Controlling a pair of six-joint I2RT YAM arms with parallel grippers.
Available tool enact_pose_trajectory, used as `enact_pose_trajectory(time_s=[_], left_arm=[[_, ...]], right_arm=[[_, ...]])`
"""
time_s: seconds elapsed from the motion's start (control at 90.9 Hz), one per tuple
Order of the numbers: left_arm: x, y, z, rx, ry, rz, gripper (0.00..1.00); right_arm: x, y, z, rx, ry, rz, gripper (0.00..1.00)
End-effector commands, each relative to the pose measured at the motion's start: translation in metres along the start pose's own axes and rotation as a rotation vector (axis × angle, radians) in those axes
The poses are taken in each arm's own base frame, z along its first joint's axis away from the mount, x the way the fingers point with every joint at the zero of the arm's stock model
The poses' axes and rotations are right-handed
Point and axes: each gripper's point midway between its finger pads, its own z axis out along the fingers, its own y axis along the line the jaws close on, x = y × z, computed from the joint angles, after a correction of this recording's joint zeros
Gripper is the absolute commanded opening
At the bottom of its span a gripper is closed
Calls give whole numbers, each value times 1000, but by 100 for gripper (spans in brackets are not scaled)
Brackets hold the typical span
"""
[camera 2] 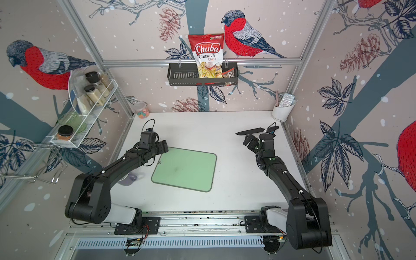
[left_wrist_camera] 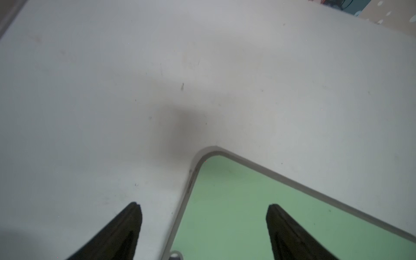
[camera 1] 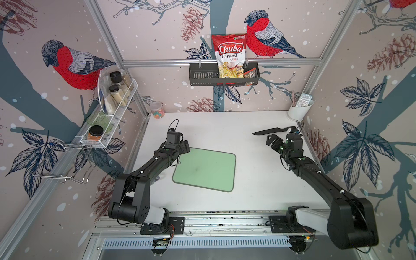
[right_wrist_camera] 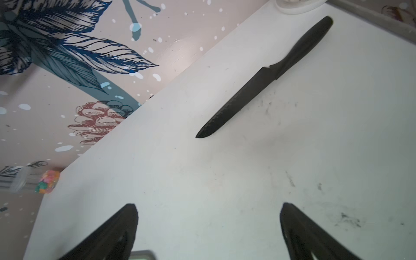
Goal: Align the knife with the edge of the cutting board
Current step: Move the work surface to the center of the board.
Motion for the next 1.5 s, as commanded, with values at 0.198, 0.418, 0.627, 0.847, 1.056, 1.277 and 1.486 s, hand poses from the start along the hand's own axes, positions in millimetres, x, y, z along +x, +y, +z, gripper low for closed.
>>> enact_pose_trajectory(time_s=[0.198,0.418,0.627,0.847,1.056,1.277,1.486], left_arm=[[61,17,17,-85,271,-93,92],[89,25,17,-89,313,-115,91],[119,5,20,60,379,-187,81],[132,-28,30,234,408,-268,73],[148,-67,50,339,465,-270,65],[134,-88,81,332,472,-224,65],[129,-85,92,293,465,-197,66]], right_arm=[[91,31,0,-140,352,0,100],[157,48,-1,-148,532,-138,100],[217,72,-6,-201,639,-148,100],[265,94,16,-227,777,-76,98],[256,100,66,-202,808,13,92],[218,71,133,-73,781,39,90],[204,62,138,-33,752,-18,90]])
